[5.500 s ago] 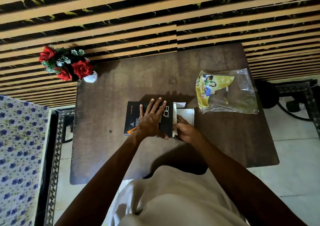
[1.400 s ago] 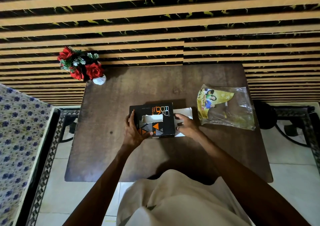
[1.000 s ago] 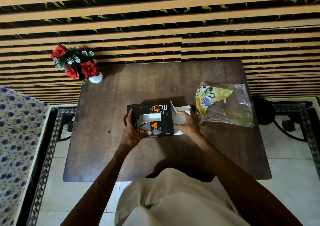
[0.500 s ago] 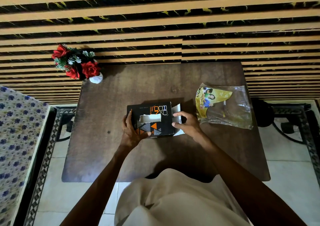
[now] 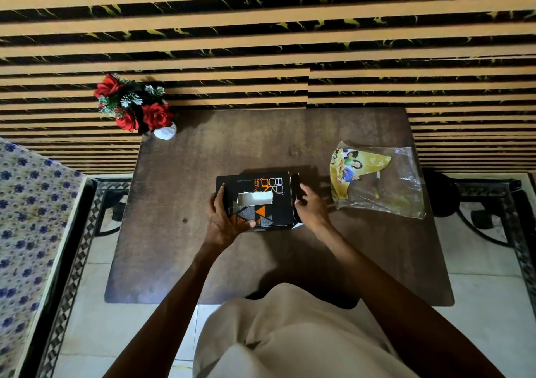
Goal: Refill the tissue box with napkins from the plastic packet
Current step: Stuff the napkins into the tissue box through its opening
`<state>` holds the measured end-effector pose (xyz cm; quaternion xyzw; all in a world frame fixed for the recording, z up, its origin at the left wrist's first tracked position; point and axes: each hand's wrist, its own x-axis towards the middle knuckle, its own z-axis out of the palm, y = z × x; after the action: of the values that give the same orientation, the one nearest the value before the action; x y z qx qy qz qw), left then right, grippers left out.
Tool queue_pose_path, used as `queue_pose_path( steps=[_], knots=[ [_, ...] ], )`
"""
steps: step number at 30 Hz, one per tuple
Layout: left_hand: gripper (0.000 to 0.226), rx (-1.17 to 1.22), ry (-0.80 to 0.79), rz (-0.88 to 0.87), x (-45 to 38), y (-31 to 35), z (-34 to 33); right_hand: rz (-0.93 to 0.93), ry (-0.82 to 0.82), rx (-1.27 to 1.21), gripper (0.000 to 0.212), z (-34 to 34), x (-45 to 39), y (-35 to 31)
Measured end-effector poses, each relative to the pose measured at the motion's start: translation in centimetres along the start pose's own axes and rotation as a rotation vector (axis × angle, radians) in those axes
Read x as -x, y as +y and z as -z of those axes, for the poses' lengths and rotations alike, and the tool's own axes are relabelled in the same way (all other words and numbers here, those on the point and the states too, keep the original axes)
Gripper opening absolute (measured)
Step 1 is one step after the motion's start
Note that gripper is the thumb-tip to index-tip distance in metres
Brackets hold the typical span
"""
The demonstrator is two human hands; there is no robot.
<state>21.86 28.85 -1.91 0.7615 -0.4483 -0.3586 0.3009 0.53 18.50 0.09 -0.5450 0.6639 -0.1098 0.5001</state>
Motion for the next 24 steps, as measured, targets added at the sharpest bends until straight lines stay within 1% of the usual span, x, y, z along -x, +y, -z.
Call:
queue_pose_path(
  steps=[4, 7, 9, 10, 11, 13, 15, 17, 19, 21, 24],
  knots=[
    [0.144, 0.021, 0.005, -0.001, 0.0, 0.0, 0.0, -0.017, 0.026, -0.042, 0.055, 0.1, 0.1, 0.1],
    [0.144, 0.038, 0.01, -0.005, 0.0, 0.3, 0.0, 0.037, 0.063, -0.028, 0.044, -0.2, 0.4, -0.3],
    [0.144, 0.061, 0.008, 0.0, 0.1, 0.4, 0.0, 0.06, 0.077, -0.075, 0.037, -0.4, 0.7, -0.5],
    [0.145, 0.073, 0.01, 0.003, 0.2, 0.5, 0.0, 0.048, 0.056, -0.126, 0.037, -0.5, 1.0, -0.6],
    [0.145, 0.076, 0.018, 0.004, 0.3, 0.7, 0.1, 0.015, 0.01, -0.192, 0.04, -0.5, 1.3, -0.8],
    [0.143, 0.095, 0.025, -0.004, 0.2, 0.5, 0.2, -0.089, -0.14, -0.338, 0.052, -0.4, 2.0, -1.1],
    [0.139, 0.11, 0.021, -0.005, 0.1, 0.1, 0.1, -0.148, -0.246, -0.372, 0.068, -0.2, 2.4, -0.9],
    [0.134, 0.158, 0.007, 0.01, -0.2, -0.1, 0.3, -0.167, -0.289, -0.359, 0.081, -0.2, 2.3, -0.4],
    [0.118, 0.242, 0.006, 0.066, -0.3, -0.1, 0.4, -0.188, -0.335, -0.393, 0.088, -0.6, 2.2, 0.1],
    [0.104, 0.353, -0.015, 0.14, -0.2, 0.7, 0.8, -0.172, -0.359, -0.41, 0.086, -1.2, 2.0, 0.3],
    [0.098, 0.464, -0.097, 0.143, -1.5, 1.9, 1.6, -0.117, -0.302, -0.401, 0.084, -1.2, 1.0, -0.6]
  ],
)
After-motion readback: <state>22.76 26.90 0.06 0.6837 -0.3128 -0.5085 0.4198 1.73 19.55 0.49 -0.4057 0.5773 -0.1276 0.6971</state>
